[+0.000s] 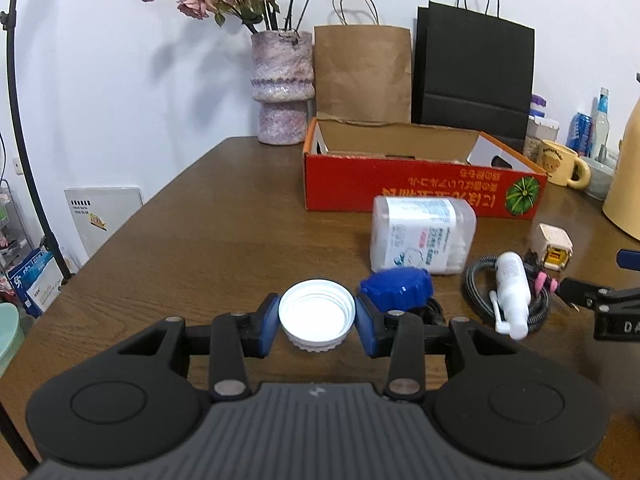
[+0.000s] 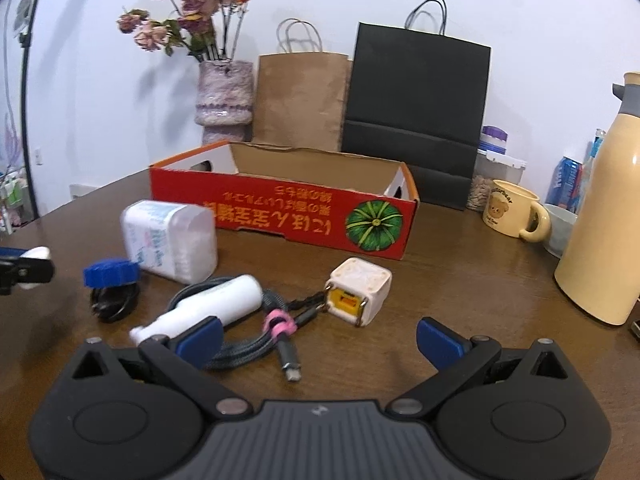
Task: Organize rigid objects
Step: 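Grasp the white bottle cap with left tool while right tool grasps the charger cube, then release the cap into the red box while the right tool releases the cube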
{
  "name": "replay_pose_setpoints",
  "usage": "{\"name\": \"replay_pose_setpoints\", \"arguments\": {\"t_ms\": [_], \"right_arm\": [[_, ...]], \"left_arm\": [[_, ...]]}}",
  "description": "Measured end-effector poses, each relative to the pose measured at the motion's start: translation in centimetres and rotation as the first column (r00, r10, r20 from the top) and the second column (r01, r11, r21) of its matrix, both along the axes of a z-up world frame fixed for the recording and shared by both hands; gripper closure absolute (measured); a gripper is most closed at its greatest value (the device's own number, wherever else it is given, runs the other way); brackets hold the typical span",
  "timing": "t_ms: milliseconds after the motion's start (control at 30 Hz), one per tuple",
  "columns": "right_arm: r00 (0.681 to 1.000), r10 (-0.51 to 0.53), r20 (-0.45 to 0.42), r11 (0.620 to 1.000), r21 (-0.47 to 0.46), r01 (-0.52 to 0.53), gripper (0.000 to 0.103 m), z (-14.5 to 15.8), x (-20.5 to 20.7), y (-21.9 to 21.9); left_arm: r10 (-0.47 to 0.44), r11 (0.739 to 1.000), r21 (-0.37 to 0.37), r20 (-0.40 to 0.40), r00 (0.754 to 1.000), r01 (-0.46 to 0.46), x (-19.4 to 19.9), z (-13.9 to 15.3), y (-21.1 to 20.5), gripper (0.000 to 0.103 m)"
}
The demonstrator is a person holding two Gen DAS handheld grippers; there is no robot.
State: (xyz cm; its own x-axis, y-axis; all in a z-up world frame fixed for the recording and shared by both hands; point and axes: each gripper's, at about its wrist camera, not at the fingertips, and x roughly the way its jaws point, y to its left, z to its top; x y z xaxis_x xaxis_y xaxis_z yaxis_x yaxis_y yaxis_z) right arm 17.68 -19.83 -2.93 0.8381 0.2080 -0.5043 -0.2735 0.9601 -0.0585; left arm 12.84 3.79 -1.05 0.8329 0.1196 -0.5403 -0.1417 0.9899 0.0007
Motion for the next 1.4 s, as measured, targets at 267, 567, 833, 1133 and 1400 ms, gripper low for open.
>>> {"name": "replay_pose_setpoints", "arguments": {"t_ms": [267,567,833,1133,1400], "right_arm": [[0.996,-0.088,-0.026,0.996,-0.027,0.088,0.009,-0.2,5.1,0.2],[0.984,-0.126,-0.13,0.989,0.064,0.135,0.06,-1.5,9.2,-0.2],[0.986,-0.133,-0.101,0.984,0.107,0.144,0.062,-1.1,8.6,-0.9],[0.994,-0.109,-0.011,0.984,0.141,0.109,0.063,1.2,7.5,-1.0],[0.993,-0.086,0.075,0.982,0.175,0.072,0.062,4.0,7.6,-0.4]], "left_arm": [[0.021,1.0,-0.003,0.018,1.0,-0.021,1.1,0.9,1.1,0.062],[0.023,1.0,0.0,0.035,0.999,-0.023,2.6,2.1,1.6,0.062],[0.009,1.0,0.008,0.045,0.999,-0.01,4.1,2.9,1.3,0.062],[-0.016,1.0,0.014,0.073,0.997,0.015,6.1,4.8,0.2,0.062],[-0.038,0.999,0.018,0.099,0.994,0.037,8.5,6.2,-1.1,0.062]]}}
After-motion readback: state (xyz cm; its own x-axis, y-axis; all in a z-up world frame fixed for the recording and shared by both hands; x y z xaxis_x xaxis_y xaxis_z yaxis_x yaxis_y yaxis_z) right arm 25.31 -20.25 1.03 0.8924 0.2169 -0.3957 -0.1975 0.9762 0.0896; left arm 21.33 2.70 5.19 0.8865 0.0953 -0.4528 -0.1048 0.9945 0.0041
